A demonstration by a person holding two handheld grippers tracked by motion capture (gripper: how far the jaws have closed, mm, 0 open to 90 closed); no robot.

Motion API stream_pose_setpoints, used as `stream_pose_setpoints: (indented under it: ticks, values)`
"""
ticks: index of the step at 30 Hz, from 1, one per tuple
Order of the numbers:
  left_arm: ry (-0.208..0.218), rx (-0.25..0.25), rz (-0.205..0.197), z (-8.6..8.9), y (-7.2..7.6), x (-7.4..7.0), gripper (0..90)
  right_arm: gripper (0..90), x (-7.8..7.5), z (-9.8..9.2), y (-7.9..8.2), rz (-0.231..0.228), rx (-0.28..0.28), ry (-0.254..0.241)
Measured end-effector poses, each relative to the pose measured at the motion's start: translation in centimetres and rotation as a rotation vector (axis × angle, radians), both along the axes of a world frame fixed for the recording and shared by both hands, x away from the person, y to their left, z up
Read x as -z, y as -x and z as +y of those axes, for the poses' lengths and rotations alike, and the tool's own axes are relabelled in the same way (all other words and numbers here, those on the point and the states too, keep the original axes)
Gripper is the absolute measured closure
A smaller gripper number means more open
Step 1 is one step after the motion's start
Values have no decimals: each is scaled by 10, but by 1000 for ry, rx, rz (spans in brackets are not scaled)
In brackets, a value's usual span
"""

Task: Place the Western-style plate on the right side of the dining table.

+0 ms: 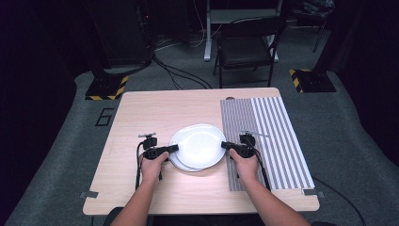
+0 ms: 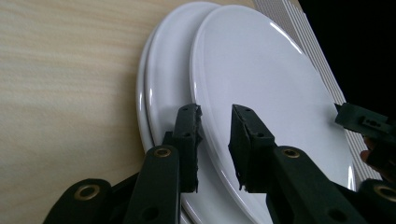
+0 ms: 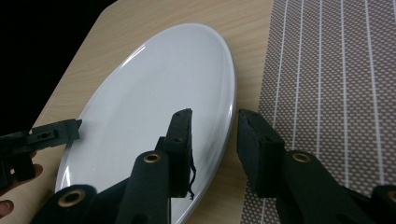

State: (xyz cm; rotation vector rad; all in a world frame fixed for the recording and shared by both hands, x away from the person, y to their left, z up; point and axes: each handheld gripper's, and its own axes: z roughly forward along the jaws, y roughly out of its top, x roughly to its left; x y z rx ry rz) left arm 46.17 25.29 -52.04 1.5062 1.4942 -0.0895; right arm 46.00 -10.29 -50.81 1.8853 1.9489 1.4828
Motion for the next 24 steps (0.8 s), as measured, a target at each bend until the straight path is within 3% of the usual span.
stream_pose_setpoints:
  ticks: [5,8,12,24]
  values:
    - [-7,-6,-9,-3,4,0,692,651,2,1,14,11,4,-18]
    - [-11,-15,-16,-5,7,-1,685,652,3,2,22,15,-1,-2]
    - [2,-27,-19,-5,9,1,685,645,5,3,30,53,-11,-33]
    - [1,-57,-22,-7,12,1,698,713,6,6,33,73,-11,-53]
